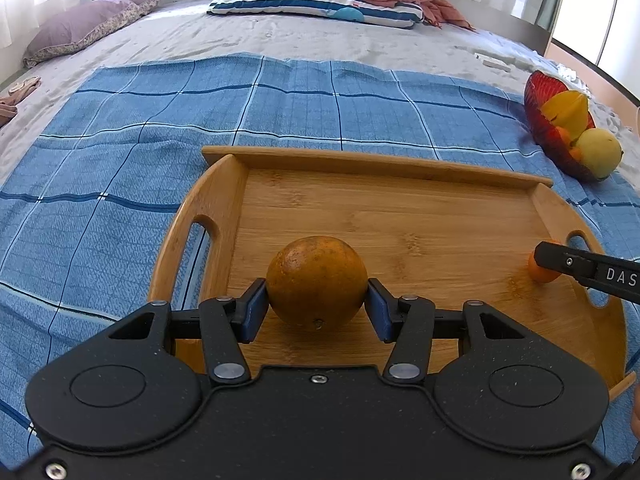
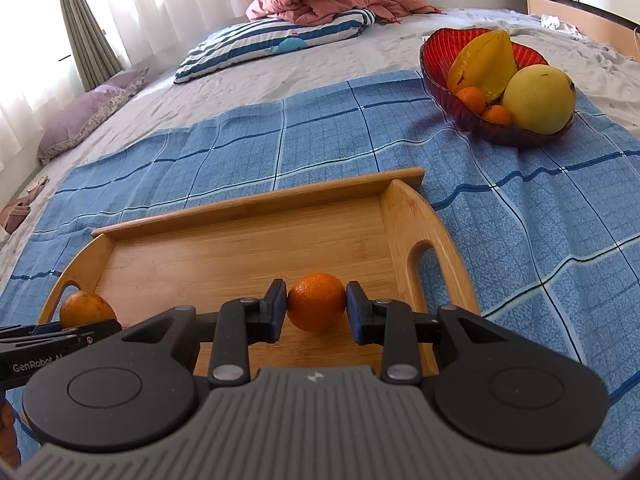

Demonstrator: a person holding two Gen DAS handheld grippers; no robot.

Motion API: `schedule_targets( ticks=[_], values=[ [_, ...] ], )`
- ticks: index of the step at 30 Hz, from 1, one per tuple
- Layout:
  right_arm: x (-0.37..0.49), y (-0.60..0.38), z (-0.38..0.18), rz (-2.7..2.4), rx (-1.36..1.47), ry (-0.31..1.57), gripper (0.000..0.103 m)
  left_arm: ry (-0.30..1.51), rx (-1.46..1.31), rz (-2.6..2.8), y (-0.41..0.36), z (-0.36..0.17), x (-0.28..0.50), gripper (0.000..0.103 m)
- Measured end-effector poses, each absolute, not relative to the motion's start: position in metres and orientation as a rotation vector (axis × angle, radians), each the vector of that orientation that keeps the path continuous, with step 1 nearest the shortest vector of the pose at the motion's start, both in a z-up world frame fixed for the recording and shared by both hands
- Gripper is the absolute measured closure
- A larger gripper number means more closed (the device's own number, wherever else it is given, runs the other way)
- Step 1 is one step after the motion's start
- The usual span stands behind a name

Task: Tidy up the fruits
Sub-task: 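Lift the large orange with the left gripper while the right gripper carries the tangerine to the tray, then lower the orange onto the wooden tray and open the left gripper while the right releases the tangerine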

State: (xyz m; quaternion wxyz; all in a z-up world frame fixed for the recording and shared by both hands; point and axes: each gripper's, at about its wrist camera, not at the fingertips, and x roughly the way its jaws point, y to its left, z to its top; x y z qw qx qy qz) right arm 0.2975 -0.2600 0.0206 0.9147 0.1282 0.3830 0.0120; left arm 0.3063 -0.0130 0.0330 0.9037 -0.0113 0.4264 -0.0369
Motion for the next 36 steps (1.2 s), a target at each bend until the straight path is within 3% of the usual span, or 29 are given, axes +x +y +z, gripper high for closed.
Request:
schedule_targets(
  ticks=[12,16,19,21,30,36],
  values=[
    [0.298,-0.257,0.022,0.018,0.254,0.799,0.066,0.887,-0.035,-0.078,-0.012,0.033,0.307,0.052],
    [0.299,-0.257,0.022,0.023,0.254,0.808,0.056,0.886,-0.041,-0.075,-0.010,0.035,0.306,0.052],
    [0.299,-0.256,0.021,0.016,0.248,0.825,0.044,0.866,-0.033,-0.078,-0.009,0.040,0.303,0.043],
    [0.299,-0.256,0.020,0.020,0.248,0.828,0.043,0.859,-0.036,-0.084,-0.008,0.043,0.301,0.032],
    [0.286,-0.254,0.024,0.045,0.240,0.817,0.026,0.823,-0.022,-0.075,-0.002,0.054,0.283,0.008],
    [0.269,-0.250,0.032,0.084,0.212,0.788,0.016,0.803,-0.013,-0.088,0.001,0.059,0.262,0.001]
  ],
)
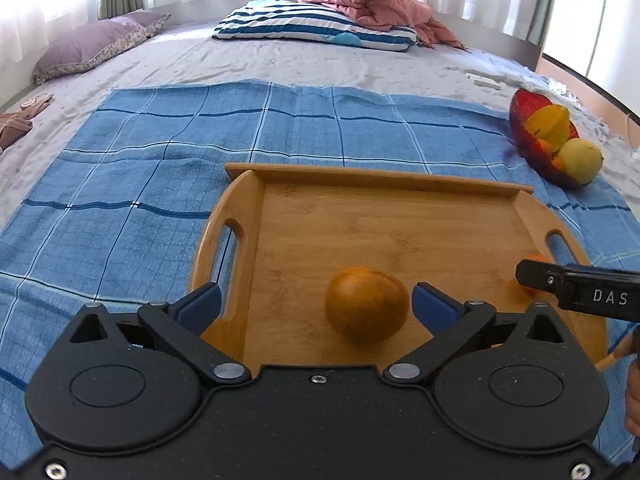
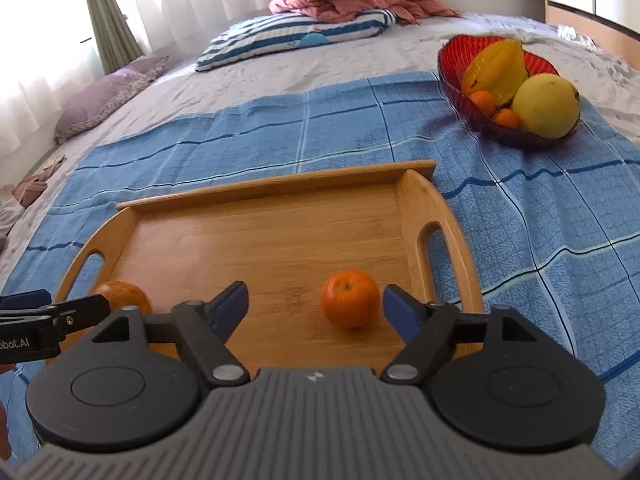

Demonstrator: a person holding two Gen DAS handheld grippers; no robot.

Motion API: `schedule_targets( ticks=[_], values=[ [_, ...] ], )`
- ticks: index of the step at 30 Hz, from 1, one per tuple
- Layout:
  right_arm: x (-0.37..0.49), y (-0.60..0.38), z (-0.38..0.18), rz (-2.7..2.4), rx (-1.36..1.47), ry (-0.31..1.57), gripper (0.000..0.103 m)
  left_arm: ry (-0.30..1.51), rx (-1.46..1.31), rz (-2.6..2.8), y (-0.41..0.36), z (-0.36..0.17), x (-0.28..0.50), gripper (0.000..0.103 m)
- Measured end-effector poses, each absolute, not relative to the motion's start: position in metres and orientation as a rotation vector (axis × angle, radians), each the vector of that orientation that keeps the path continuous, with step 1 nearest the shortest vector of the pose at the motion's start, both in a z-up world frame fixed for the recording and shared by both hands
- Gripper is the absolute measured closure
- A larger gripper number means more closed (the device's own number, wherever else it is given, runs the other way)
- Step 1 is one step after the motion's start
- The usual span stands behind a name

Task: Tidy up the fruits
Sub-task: 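Lower the orange onto the wooden tray and open the left gripper while the right releases the tangerine, then withdraw both grippers from the tray back toward the remaining fruit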

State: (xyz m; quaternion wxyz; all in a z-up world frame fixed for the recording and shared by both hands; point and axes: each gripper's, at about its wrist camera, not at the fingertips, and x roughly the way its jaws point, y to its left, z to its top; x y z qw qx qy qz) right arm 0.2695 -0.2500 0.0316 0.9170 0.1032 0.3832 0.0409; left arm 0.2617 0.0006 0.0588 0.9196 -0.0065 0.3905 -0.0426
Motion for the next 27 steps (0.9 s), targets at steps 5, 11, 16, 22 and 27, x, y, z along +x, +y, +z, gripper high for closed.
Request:
schedule_targets(
  ticks=[5,11,16,22,27],
  values=[
    [0.250,-0.246,0.039,0.116,0.177,0.750,0.013,0.788,0.010,-0.097,0.000,0.060,0.240,0.000],
    [0.227,-0.244,0.042,0.136,0.143,0.710,0.012,0.769,0.007,-0.117,0.002,0.059,0.211,0.000],
    [0.207,-0.247,0.043,0.154,0.145,0.680,0.010,0.740,0.025,-0.132,0.002,0.059,0.187,0.000],
    [0.184,-0.249,0.041,0.164,0.139,0.641,0.008,0.734,0.009,-0.153,0.005,0.055,0.161,0.000],
    [0.165,-0.249,0.038,0.167,0.122,0.620,0.008,0.728,0.019,-0.157,0.005,0.049,0.144,0.000]
  ],
)
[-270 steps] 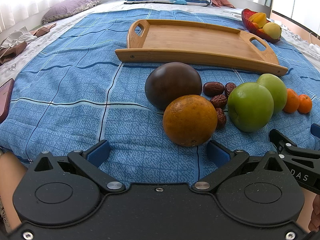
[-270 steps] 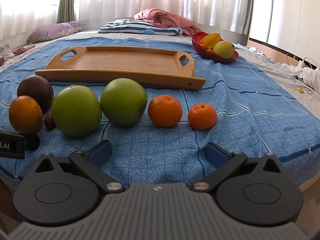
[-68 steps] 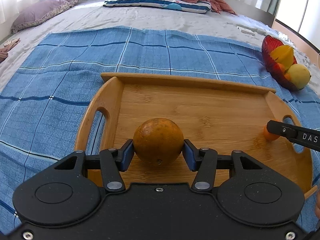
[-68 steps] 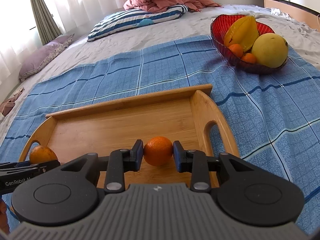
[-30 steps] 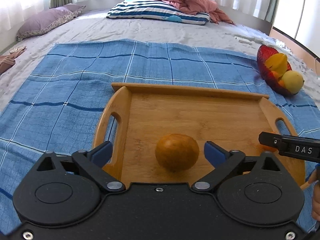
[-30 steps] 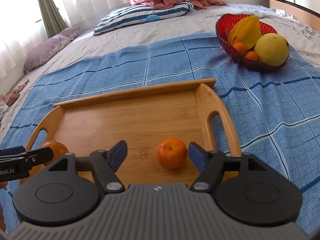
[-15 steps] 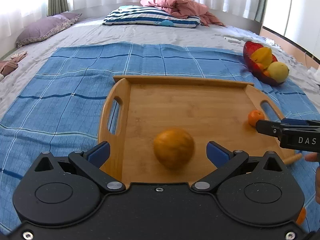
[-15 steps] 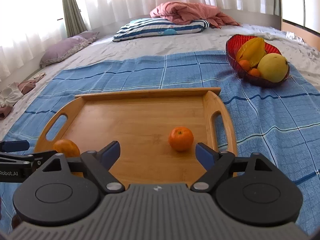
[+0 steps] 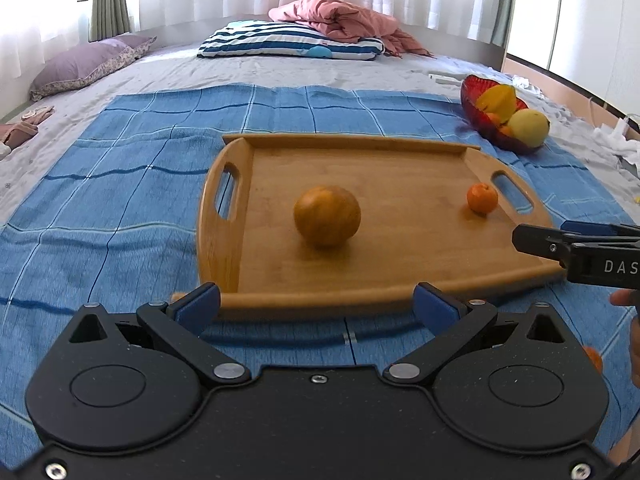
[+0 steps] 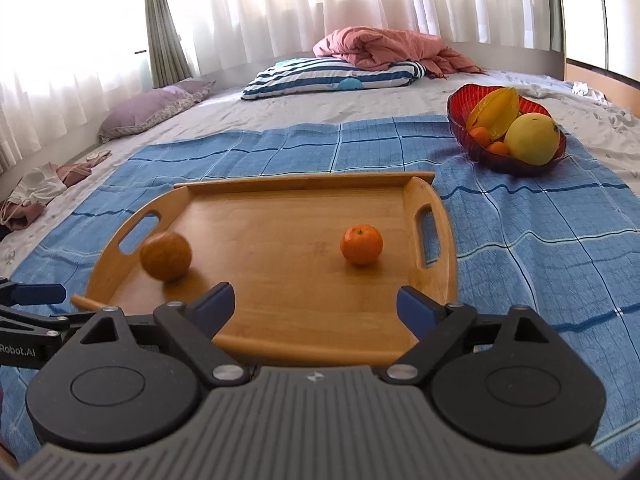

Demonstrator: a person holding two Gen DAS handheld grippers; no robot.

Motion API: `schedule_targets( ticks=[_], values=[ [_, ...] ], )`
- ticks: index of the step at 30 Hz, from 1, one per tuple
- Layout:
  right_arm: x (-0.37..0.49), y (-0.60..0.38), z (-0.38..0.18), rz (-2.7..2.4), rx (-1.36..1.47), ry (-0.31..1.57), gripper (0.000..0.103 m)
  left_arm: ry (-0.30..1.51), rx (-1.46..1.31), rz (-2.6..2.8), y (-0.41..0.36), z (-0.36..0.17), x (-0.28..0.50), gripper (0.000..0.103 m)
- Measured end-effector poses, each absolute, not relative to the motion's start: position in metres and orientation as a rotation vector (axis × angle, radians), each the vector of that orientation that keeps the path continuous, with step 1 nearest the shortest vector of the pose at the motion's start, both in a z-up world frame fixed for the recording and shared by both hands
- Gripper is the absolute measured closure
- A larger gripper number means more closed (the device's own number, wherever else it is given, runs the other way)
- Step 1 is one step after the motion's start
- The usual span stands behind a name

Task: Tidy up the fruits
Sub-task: 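Withdraw both grippers from the tray back toward the remaining fruit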

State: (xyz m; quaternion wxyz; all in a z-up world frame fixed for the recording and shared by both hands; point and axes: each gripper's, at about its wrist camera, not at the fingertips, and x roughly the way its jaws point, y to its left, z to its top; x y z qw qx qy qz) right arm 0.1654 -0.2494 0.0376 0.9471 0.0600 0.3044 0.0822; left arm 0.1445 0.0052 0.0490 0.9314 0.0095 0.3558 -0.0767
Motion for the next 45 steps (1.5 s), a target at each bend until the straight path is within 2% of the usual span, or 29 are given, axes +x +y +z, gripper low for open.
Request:
schedule_targets(
  ticks=[17,30,40,45],
  values=[
    [0.103,-0.257,0.030,0.130,0.037,0.517,0.002,0.705,0.024,-0.185,0.012,0.038,0.098,0.000],
    [0.068,-0.266,0.017,0.105,0.061,0.489,0.001,0.683,0.030,-0.153,0.019,0.032,0.073,0.000],
    [0.046,-0.266,0.009,0.122,0.067,0.471,0.004,0.653,0.027,-0.143,0.023,0.027,0.052,0.000],
    [0.038,-0.265,0.007,0.121,0.072,0.453,0.011,0.661,0.032,-0.154,0.020,0.023,0.045,0.000]
  ],
)
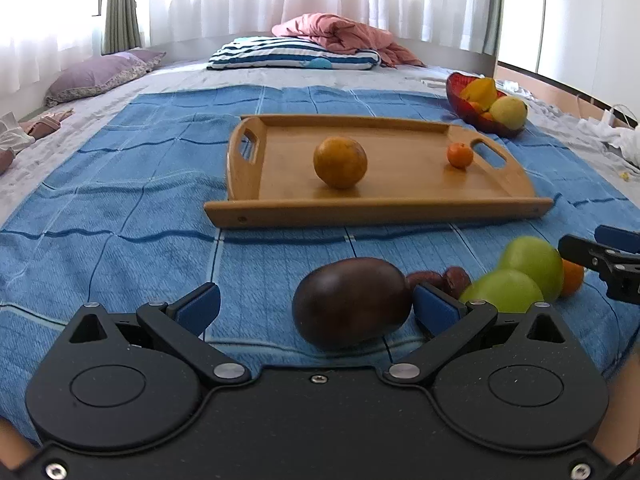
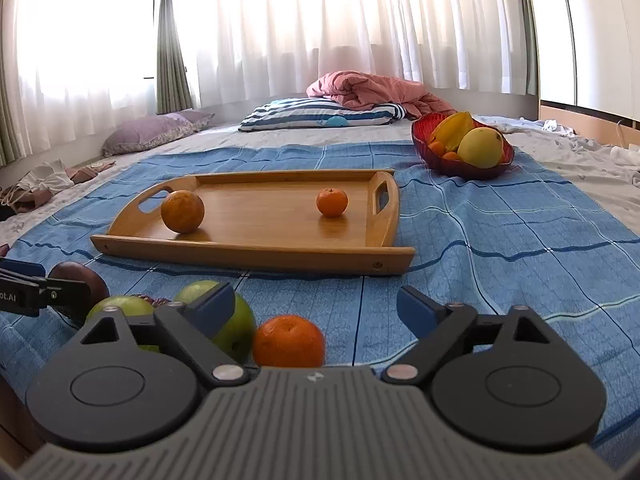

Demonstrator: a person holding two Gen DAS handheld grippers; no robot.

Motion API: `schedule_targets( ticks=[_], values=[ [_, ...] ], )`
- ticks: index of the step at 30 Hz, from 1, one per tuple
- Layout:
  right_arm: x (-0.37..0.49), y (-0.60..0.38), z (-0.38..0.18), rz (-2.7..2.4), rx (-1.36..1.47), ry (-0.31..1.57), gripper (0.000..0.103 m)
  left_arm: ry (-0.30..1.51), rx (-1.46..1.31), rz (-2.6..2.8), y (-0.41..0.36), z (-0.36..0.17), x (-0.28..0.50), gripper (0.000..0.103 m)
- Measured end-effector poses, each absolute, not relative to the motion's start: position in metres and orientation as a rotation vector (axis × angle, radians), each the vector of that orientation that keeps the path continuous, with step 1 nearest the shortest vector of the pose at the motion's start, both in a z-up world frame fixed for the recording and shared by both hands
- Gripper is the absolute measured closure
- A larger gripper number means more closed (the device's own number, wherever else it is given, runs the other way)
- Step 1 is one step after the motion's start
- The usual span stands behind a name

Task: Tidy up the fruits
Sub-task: 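Withdraw both grippers from the tray back toward the remaining fruit, then close the left gripper on the dark brown fruit while the right gripper grasps another tangerine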

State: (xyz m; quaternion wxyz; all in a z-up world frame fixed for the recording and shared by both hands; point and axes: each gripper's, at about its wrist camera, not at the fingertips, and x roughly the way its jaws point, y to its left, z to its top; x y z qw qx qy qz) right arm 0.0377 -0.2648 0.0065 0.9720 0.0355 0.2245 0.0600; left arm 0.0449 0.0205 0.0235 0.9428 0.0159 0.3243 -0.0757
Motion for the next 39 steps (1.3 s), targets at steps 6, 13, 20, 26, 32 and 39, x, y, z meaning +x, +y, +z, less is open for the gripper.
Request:
schedule_targets(
  ticks=[6,13,20,26,32,39],
  values=[
    [0.028,-0.262,0.004,0.121,0.080,0.442,0.018,0.686,0.018,-0.180,0.019,0.015,0.039,0.001],
    [0.023,-0.263,0.002,0.135,0.123,0.457,0.024,0.687,0.012,-0.204,0.015,0.015,0.036,0.013],
    [0.020,-0.263,-0.001,0.150,0.140,0.468,0.035,0.703,0.015,-0.212,0.013,0.012,0.025,0.019],
    [0.018,-0.258,-0.003,0.146,0.069,0.491,0.044,0.707,0.027,-0.220,0.013,0.013,0.016,0.025],
    [0.017,-0.250,-0.003,0.151,0.015,0.491,0.046,0.713,0.007,-0.214,0.009,0.012,0.013,0.034],
    [0.019,-0.241,-0.009,0.150,-0.037,0.498,0.048,0.704,0.029,-0.204,0.003,0.009,0.009,0.039]
  ],
)
